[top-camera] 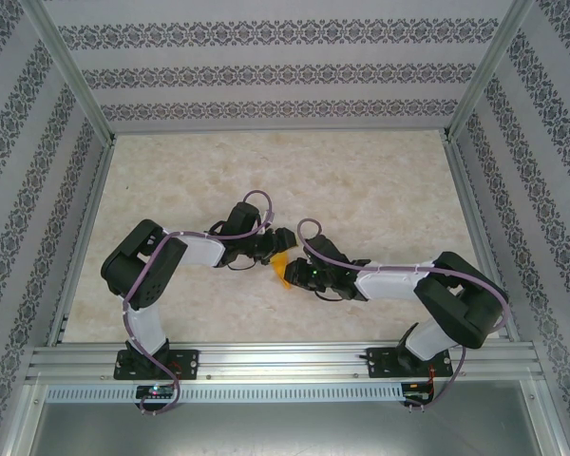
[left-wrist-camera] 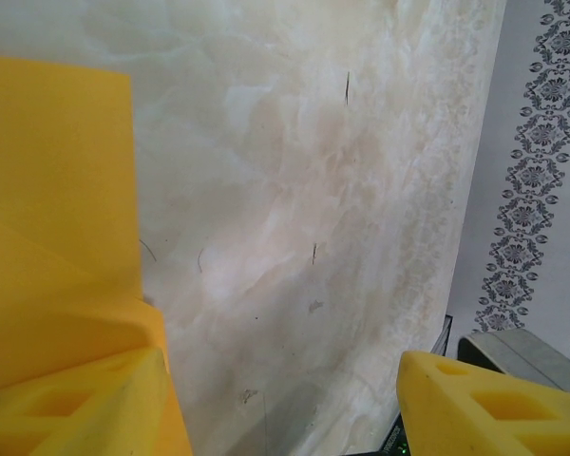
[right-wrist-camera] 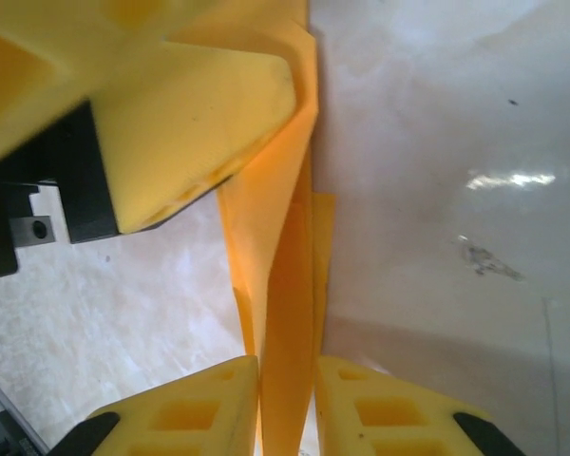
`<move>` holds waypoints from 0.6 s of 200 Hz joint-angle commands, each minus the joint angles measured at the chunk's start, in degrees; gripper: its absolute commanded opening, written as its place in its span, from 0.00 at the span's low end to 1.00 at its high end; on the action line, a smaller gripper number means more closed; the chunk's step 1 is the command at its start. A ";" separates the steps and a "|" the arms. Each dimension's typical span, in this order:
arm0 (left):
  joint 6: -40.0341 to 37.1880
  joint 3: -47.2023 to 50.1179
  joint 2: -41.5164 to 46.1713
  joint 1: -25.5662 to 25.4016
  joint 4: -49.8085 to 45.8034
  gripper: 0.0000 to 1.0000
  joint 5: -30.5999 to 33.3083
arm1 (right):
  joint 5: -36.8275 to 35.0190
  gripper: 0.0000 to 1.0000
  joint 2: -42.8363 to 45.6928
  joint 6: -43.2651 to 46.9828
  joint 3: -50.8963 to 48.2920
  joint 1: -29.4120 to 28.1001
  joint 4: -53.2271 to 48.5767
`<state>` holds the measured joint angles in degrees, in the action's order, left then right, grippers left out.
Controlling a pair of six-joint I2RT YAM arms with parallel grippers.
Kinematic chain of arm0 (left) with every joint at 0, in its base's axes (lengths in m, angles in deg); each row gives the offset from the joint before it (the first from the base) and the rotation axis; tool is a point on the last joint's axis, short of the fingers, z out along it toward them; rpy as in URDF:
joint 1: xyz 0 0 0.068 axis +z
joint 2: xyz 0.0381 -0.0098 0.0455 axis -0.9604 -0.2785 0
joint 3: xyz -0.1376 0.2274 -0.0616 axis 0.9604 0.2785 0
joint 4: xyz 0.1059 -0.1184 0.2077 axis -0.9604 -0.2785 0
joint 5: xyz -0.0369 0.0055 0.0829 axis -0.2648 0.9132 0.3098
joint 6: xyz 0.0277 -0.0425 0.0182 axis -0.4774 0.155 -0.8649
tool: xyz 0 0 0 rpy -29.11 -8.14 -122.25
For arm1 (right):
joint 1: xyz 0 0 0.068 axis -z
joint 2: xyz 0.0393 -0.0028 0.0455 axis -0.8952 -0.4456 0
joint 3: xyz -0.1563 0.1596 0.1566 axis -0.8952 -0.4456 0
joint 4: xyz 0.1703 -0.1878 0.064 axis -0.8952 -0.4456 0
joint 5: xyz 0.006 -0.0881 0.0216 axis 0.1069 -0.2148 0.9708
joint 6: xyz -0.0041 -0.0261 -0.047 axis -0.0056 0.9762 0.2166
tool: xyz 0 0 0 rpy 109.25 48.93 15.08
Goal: Fold a paper plane with a square sheet of paper (pick it up from the middle)
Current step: Fold the wing for the fifth time at the center of the table.
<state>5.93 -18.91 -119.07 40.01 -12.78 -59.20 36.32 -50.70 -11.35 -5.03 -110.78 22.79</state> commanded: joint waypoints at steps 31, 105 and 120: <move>-1.78 1.63 0.39 -0.19 -2.67 0.66 1.10 | 1.56 0.14 -2.24 2.20 2.95 -0.83 0.21; -1.30 2.01 0.60 -0.19 -2.71 0.66 1.43 | 2.15 0.07 -4.68 2.85 2.51 -2.50 1.28; -0.88 2.24 0.59 -0.21 -2.34 0.66 1.43 | 1.87 0.12 -4.42 2.16 2.05 -2.65 1.82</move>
<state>5.78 -18.36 -118.66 40.01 -12.78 -59.17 37.57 -54.33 -9.86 -3.06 -112.46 23.29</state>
